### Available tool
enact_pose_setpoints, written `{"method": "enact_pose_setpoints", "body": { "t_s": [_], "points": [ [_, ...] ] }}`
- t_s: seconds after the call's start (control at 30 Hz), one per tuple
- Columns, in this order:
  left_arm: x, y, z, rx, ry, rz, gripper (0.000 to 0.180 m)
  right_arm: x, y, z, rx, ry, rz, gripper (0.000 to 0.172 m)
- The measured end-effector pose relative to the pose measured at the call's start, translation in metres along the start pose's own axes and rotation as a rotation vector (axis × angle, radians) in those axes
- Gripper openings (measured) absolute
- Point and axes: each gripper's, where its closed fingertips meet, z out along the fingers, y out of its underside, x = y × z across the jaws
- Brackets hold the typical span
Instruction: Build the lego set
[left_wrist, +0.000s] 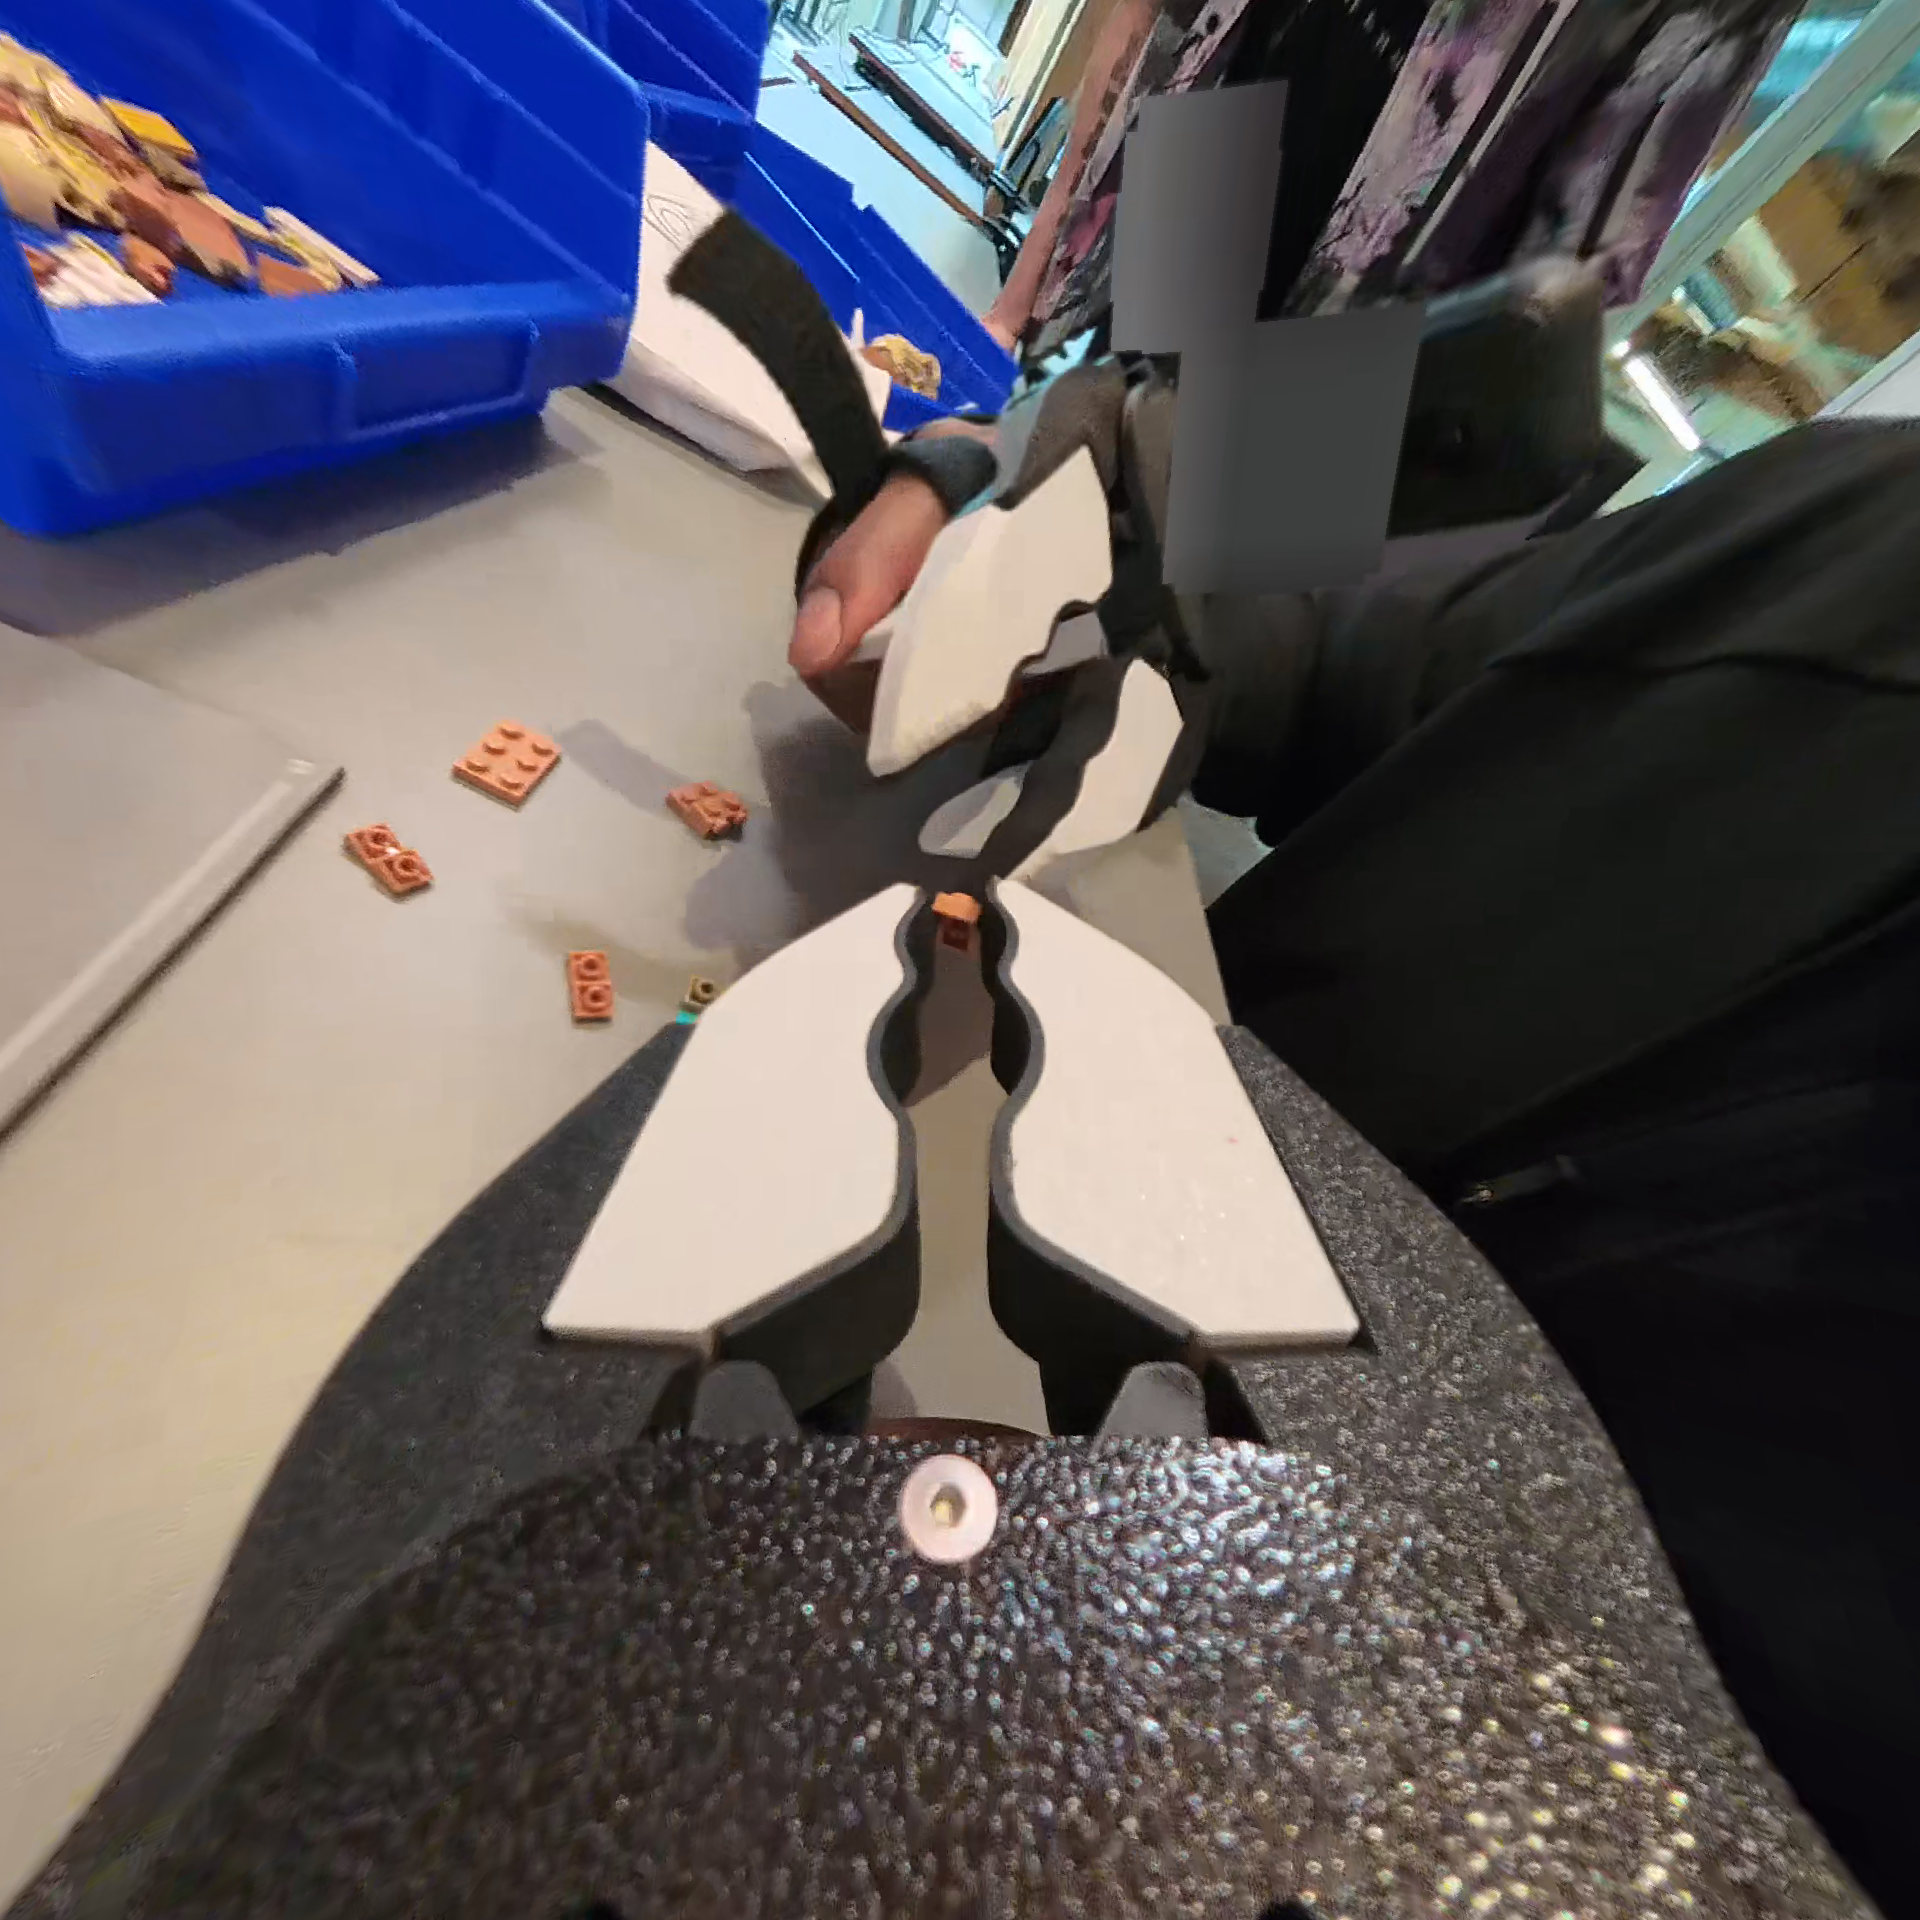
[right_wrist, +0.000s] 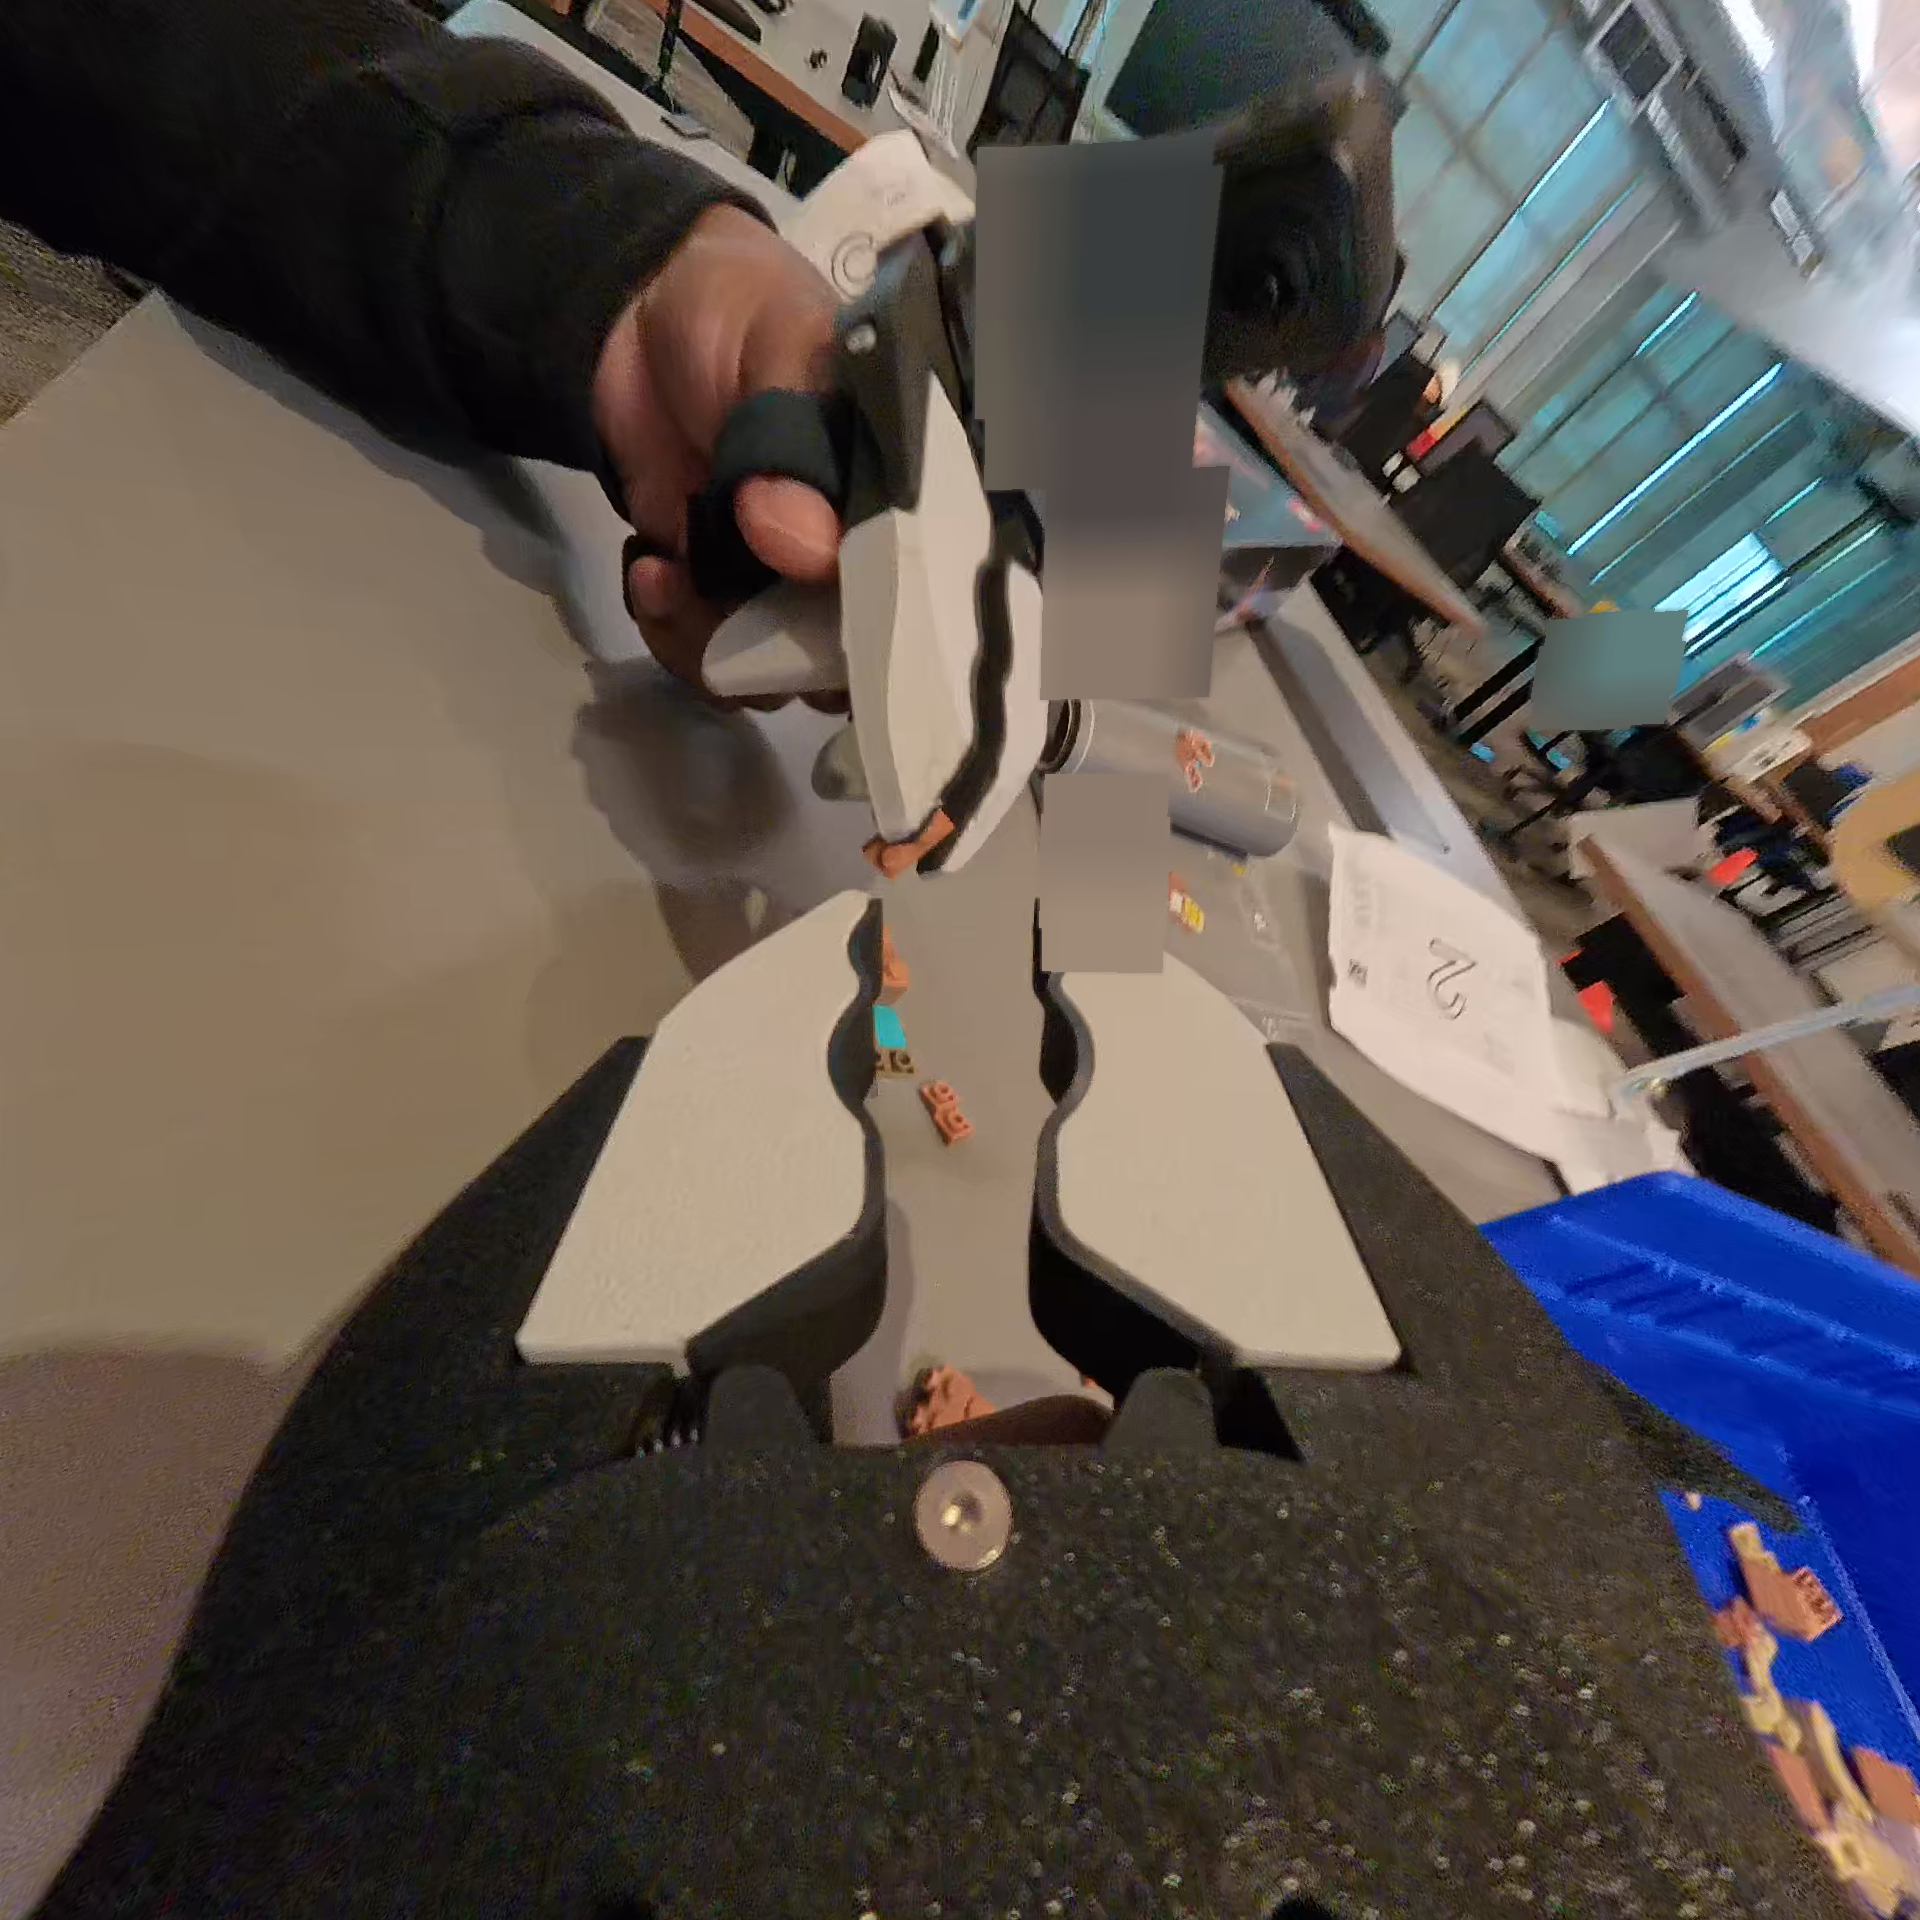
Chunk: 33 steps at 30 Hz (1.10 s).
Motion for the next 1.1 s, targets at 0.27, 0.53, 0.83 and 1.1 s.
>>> {"method": "enact_pose_setpoints", "body": {
  "t_s": [0.27,0.53,0.83,1.1],
  "points": [
    [0.008,0.005,0.006,-0.020,0.073,-0.072,0.007,-0.016,-0.009,0.001,0.041,-0.025,-0.139,0.027],
    [0.015,0.014,0.010,-0.083,0.109,-0.079,0.007,-0.028,-0.007,0.004,0.023,-0.047,-0.228,0.024],
    [0.018,0.021,0.012,-0.122,0.127,-0.093,0.008,-0.034,-0.007,0.003,0.030,-0.065,-0.274,0.022],
    [0.017,0.026,0.013,-0.147,0.127,-0.100,0.007,-0.038,-0.007,0.004,0.027,-0.066,-0.318,0.023]
  ]
}}
